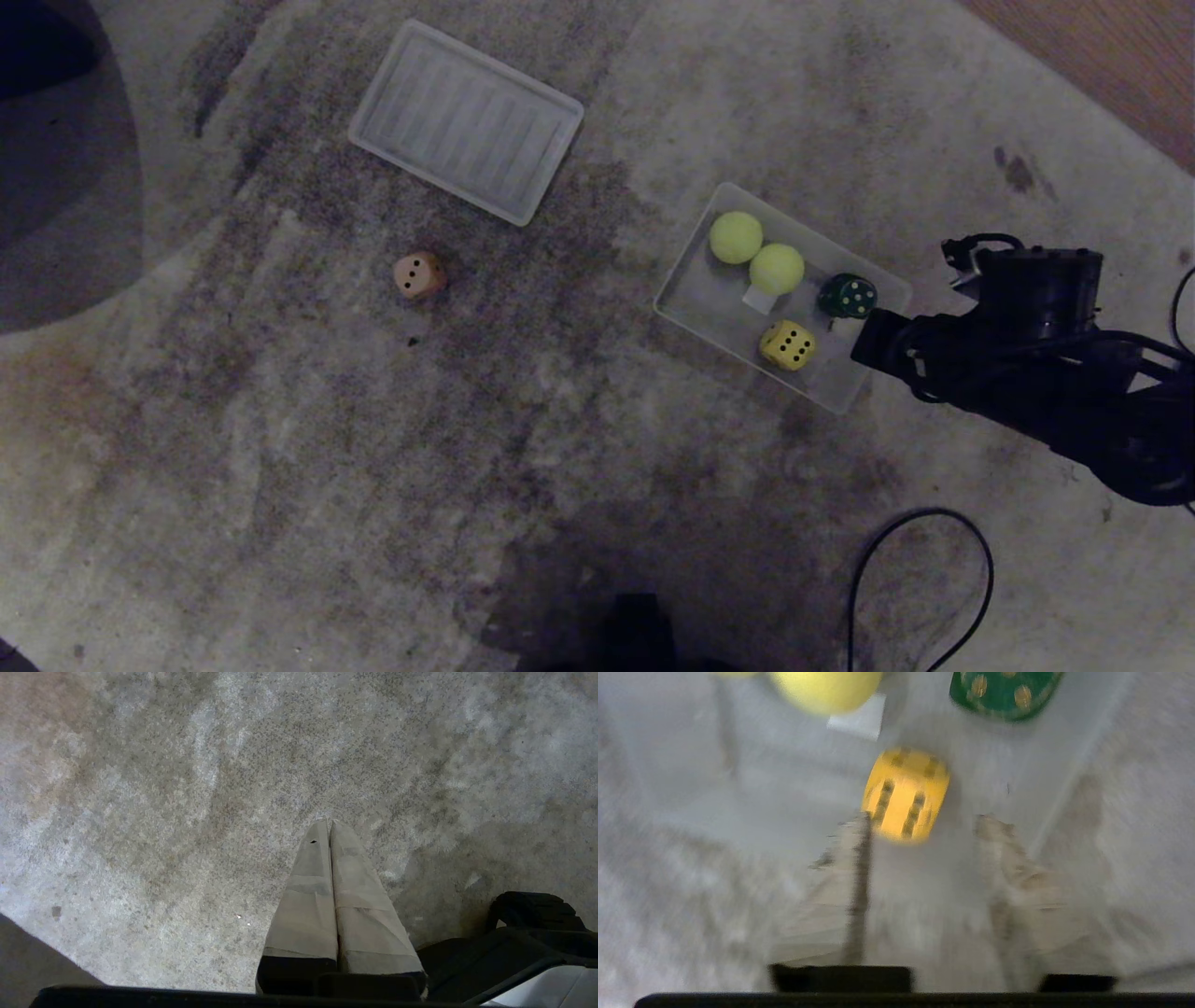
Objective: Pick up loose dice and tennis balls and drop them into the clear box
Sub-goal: Pick up toys out of the box
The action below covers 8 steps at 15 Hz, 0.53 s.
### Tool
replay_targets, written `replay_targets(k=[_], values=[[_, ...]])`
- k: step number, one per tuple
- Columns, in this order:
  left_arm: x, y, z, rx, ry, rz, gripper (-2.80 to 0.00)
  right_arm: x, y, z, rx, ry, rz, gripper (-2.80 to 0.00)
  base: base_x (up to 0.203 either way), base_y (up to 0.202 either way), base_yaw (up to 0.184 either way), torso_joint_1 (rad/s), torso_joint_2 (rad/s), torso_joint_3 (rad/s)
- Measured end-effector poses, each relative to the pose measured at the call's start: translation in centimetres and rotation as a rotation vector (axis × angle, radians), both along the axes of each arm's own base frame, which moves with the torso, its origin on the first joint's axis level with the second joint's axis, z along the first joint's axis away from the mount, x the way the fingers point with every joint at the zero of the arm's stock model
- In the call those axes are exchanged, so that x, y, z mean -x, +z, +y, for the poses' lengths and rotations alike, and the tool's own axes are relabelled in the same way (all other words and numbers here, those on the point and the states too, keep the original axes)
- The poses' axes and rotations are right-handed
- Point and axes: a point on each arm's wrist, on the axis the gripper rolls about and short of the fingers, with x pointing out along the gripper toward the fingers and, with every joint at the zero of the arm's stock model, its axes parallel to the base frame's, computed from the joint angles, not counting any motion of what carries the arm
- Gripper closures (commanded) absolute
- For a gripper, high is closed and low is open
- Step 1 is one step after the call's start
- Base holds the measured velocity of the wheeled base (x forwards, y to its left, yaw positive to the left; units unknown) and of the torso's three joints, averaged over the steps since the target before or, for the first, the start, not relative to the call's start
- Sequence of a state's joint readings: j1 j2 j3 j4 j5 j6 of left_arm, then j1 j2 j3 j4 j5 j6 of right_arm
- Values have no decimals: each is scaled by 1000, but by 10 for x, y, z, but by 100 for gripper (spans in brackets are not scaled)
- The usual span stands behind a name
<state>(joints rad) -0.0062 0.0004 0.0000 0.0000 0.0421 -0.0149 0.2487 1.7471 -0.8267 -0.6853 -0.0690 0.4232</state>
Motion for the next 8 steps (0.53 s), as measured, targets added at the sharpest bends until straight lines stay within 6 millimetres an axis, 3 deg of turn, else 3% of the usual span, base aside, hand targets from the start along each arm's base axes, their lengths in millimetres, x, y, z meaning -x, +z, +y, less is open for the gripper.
replay_targets(k=[5, 8], values=[[0, 0, 0, 0, 0, 0, 0, 79, 34, -12, 38, -44, 16, 0, 0, 0, 0, 0, 0, 0], [0, 0, 0, 0, 0, 0, 0, 135, 42, -29, 76, -100, -1, 0, 0, 0, 0, 0, 0, 0]])
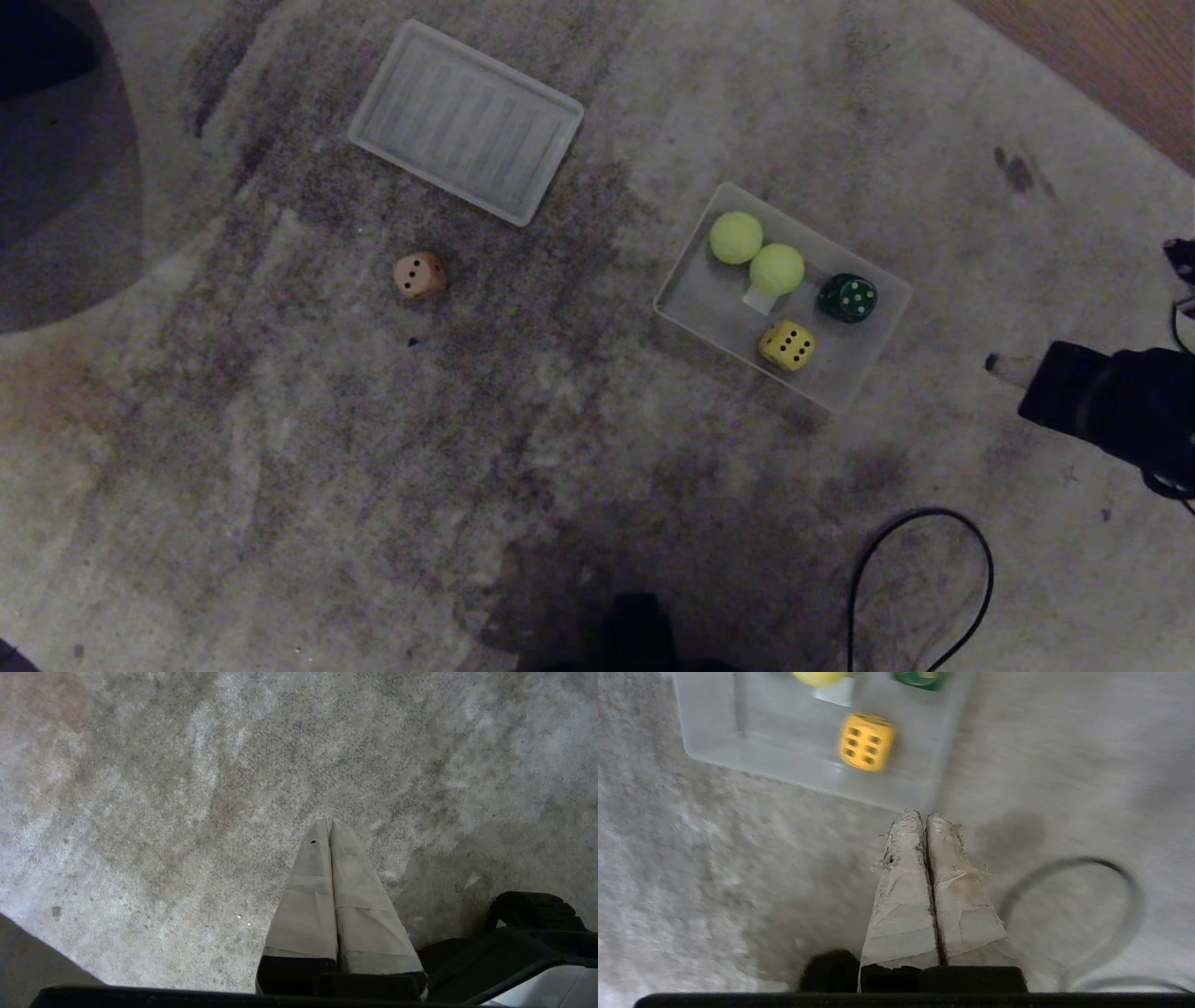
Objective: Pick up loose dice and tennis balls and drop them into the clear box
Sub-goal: Pick up toys out of the box
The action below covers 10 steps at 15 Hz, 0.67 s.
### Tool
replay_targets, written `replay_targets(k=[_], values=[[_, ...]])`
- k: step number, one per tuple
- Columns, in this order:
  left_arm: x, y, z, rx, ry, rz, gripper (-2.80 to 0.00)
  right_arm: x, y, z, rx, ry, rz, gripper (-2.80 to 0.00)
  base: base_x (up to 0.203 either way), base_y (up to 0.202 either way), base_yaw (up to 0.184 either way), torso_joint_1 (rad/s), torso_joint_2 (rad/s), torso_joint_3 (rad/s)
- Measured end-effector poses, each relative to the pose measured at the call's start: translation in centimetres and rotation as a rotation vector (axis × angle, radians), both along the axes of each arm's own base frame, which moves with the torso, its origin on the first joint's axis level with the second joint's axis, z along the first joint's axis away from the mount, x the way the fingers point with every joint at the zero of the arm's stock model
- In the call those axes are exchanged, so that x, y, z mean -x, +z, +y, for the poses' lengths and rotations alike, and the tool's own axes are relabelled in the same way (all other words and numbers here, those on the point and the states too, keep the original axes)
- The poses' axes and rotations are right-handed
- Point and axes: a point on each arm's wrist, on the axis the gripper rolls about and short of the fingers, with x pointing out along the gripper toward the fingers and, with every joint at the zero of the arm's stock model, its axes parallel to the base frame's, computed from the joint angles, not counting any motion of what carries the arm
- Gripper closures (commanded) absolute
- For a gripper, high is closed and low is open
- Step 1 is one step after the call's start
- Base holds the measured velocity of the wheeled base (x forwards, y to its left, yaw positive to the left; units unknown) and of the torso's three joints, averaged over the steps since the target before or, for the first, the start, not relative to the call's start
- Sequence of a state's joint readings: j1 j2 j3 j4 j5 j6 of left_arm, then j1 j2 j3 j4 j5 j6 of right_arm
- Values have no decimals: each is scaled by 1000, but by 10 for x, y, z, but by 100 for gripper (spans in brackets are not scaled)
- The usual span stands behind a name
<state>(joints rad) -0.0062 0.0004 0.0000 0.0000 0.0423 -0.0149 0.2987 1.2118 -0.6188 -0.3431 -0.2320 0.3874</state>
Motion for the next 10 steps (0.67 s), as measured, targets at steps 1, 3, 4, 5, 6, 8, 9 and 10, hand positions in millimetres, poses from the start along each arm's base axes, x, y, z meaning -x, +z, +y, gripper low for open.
replay_targets(k=[1, 3, 4, 5, 6, 8, 9, 10], values=[[0, 0, 0, 0, 0, 0, 0, 18, -1, -7, 12, -24, -1, 0, 0, 0, 0, 0, 0, 0], [0, 0, 0, 0, 0, 0, 0, 46, -7, -24, 34, -116, -4, 0, 0, 0, 0, 0, 0, 0], [0, 0, 0, 0, 0, 0, 0, 59, -10, -32, 35, -165, -20, 0, 0, 0, 0, 0, 0, 0], [0, 0, 0, 0, 0, 0, 0, 71, -14, -38, 36, -196, -34, 0, 0, 0, 0, 0, 0, 0], [0, 0, 0, 0, 0, 0, 0, 85, -20, -42, 36, -225, -53, 0, 0, 0, 0, 0, 0, 0], [0, 0, 0, 0, 0, 0, 0, 110, -36, -50, 38, -287, -84, 0, 0, 0, 0, 0, 0, 0], [0, 0, 0, 0, 0, 0, 0, 123, -47, -52, 46, -321, -98, 0, 0, 0, 0, 0, 0, 0], [0, 0, 0, 0, 0, 0, 0, 132, -57, -54, 62, -344, -106, 0, 0, 0, 0, 0, 0, 0]])
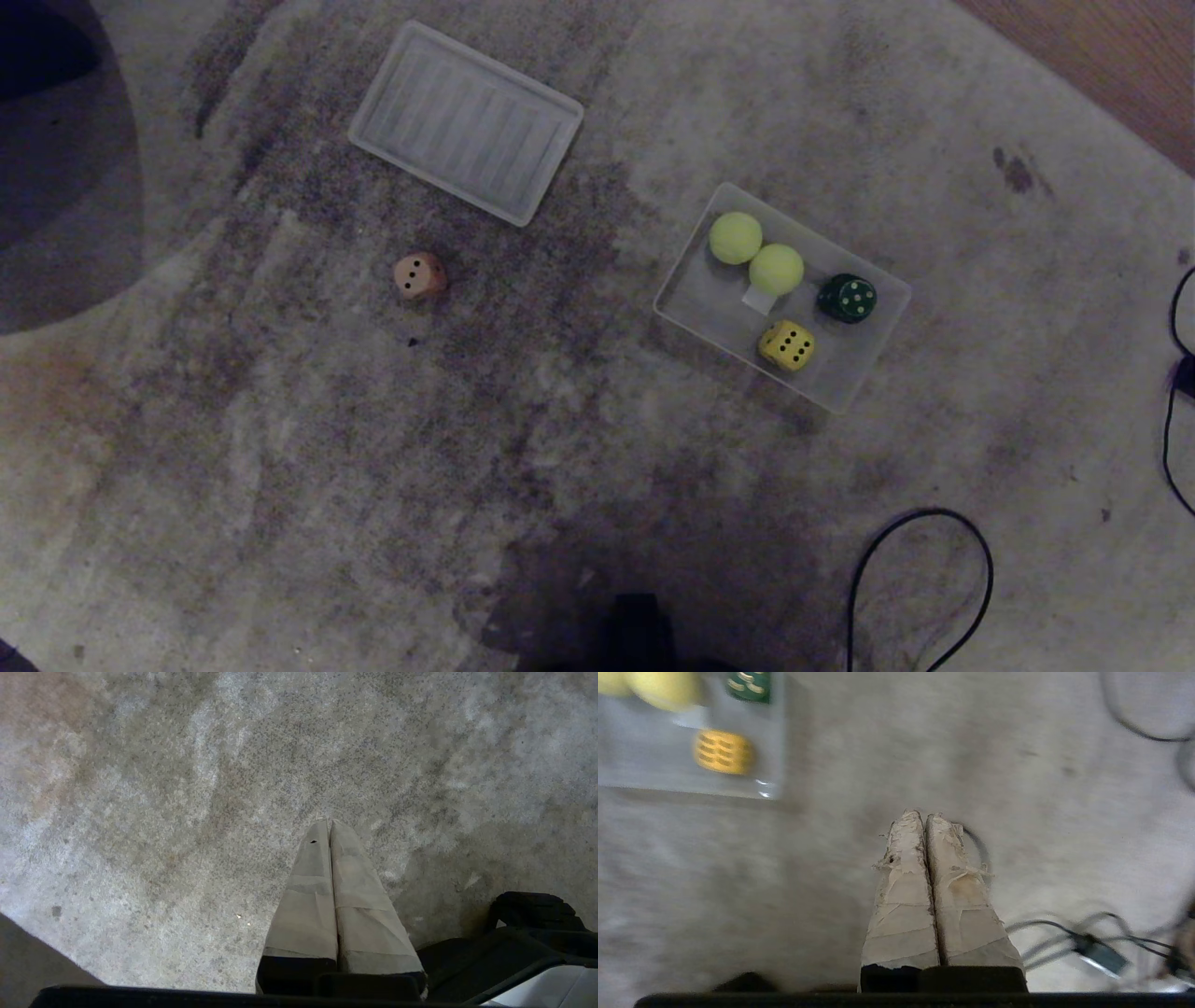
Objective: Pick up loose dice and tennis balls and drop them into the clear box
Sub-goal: Pick up toys out of the box
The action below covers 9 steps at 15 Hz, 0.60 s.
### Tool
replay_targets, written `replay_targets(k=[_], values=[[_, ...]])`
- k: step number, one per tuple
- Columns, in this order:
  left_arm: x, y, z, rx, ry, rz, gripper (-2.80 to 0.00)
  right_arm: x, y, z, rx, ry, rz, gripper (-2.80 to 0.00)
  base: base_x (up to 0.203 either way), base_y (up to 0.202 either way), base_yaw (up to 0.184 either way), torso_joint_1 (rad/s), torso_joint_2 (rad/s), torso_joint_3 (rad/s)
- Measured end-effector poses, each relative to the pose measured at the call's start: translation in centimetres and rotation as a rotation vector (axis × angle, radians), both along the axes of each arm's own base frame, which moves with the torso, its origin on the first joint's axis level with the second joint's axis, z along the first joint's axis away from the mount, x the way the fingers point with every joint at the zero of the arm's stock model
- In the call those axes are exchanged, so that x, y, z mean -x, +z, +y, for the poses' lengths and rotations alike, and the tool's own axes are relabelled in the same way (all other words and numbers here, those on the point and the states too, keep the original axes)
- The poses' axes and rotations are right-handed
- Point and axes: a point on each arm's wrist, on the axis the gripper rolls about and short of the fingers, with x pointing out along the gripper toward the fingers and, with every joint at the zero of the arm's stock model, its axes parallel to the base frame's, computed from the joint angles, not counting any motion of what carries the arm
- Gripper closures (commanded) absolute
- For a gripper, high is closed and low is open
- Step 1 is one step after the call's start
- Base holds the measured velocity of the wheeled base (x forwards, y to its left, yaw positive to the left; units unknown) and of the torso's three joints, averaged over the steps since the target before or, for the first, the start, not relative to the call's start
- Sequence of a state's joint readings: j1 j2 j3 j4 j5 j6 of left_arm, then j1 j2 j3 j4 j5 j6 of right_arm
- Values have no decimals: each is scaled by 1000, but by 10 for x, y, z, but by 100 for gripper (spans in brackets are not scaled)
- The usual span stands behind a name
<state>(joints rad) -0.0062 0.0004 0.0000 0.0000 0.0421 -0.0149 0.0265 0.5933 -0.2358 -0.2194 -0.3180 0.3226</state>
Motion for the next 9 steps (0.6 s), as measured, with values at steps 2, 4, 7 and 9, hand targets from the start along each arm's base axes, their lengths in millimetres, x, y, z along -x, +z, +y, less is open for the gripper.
replay_targets(k=[2, 4, 7, 9], values=[[0, 0, 0, 0, 0, 0, 0, 14, -22, -1, 52, 4, 15, 0, 0, 0, 0, 0, 0, 0], [0, 0, 0, 0, 1, 0, 0, 22, -41, 0, 95, 43, 33, 0, 0, 0, 0, 0, 0, 0], [0, 0, 0, 0, 0, 0, 0, 34, -64, 2, 174, 85, 65, 0, 0, 0, 0, 0, 0, 0], [0, 0, 0, 0, 0, 0, 0, 38, -72, 3, 192, 119, 105, 0, 0, 0, 0, 0, 0, 0]])
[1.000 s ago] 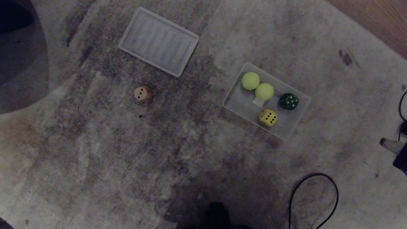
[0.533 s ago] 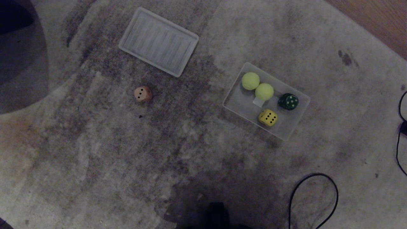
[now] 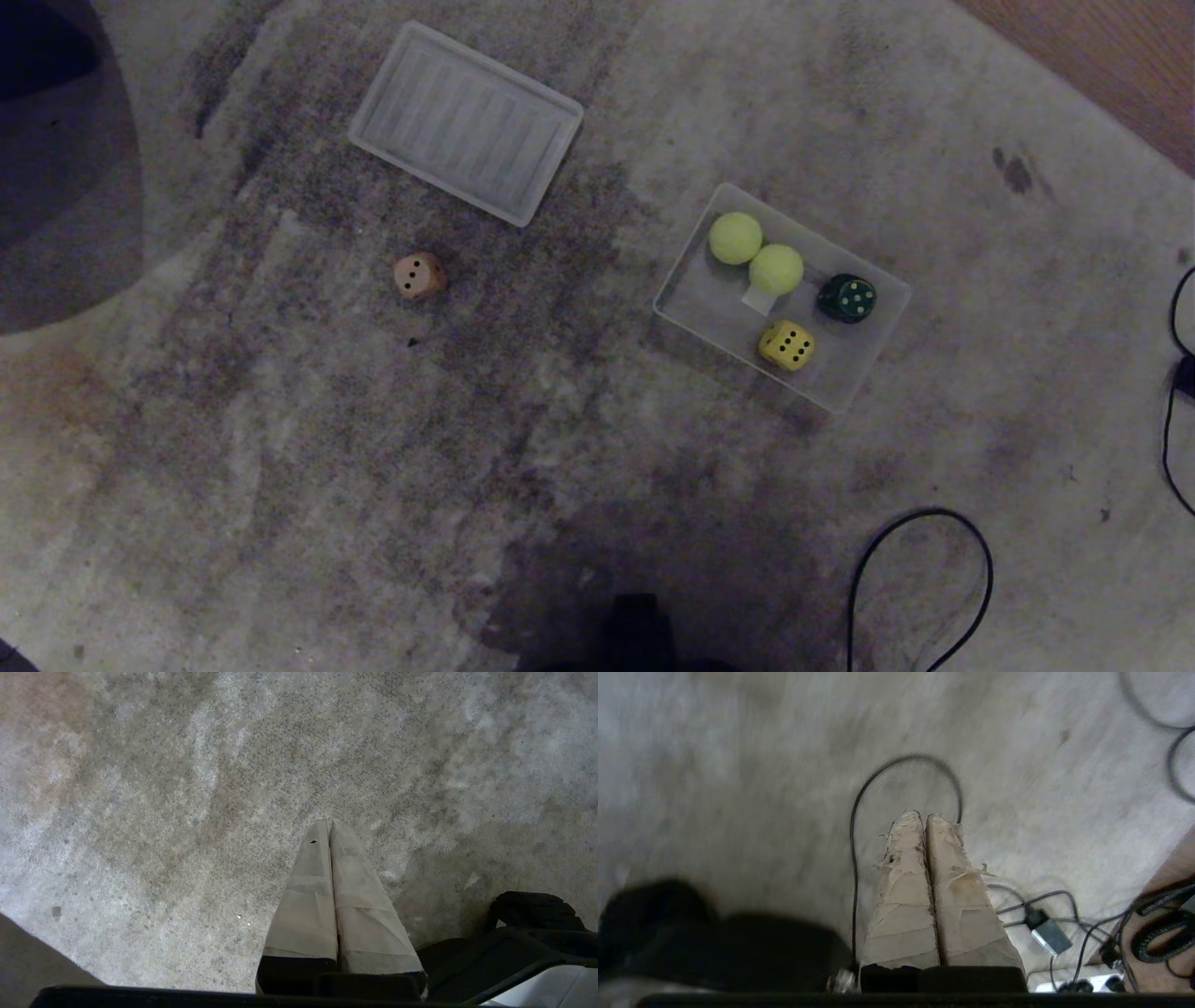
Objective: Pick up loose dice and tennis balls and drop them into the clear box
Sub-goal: Pick up toys out of the box
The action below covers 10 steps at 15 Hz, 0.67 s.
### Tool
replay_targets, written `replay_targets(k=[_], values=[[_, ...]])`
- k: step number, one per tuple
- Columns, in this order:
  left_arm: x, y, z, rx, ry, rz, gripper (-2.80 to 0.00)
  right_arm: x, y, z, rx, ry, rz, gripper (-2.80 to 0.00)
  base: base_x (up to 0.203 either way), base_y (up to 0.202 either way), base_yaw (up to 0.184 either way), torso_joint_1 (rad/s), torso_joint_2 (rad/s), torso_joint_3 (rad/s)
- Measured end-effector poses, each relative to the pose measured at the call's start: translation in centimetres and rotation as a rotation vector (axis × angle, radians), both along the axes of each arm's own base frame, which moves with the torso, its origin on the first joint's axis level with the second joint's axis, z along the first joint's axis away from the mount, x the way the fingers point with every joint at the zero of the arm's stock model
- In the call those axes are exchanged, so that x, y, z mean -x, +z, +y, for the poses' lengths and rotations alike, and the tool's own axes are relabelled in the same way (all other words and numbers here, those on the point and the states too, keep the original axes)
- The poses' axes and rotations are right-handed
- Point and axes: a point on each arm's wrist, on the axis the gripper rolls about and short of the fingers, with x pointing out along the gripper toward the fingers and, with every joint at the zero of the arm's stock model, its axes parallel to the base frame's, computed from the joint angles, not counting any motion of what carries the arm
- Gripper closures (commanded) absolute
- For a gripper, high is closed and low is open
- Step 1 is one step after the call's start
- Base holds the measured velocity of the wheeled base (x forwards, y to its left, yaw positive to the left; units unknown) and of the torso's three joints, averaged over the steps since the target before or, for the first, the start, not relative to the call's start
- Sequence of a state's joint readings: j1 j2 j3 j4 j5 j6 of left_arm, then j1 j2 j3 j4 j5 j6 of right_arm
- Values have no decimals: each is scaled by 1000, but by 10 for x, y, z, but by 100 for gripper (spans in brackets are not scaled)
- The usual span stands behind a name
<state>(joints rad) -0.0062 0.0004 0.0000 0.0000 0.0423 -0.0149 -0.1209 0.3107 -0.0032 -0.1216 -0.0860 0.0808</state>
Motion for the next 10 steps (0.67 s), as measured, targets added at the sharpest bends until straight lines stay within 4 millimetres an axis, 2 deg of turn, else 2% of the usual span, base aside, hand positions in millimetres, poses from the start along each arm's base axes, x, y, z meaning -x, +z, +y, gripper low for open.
replay_targets(k=[4, 10], values=[[0, 0, 0, 0, 0, 0, 0, 4, -9, 2, 5, 103, 72, 0, 0, 0, 0, 0, 0, 0], [0, 0, 0, 0, 0, 0, 0, 11, -11, 2, 55, 198, 9, 0, 0, 0, 0, 0, 0, 0]])
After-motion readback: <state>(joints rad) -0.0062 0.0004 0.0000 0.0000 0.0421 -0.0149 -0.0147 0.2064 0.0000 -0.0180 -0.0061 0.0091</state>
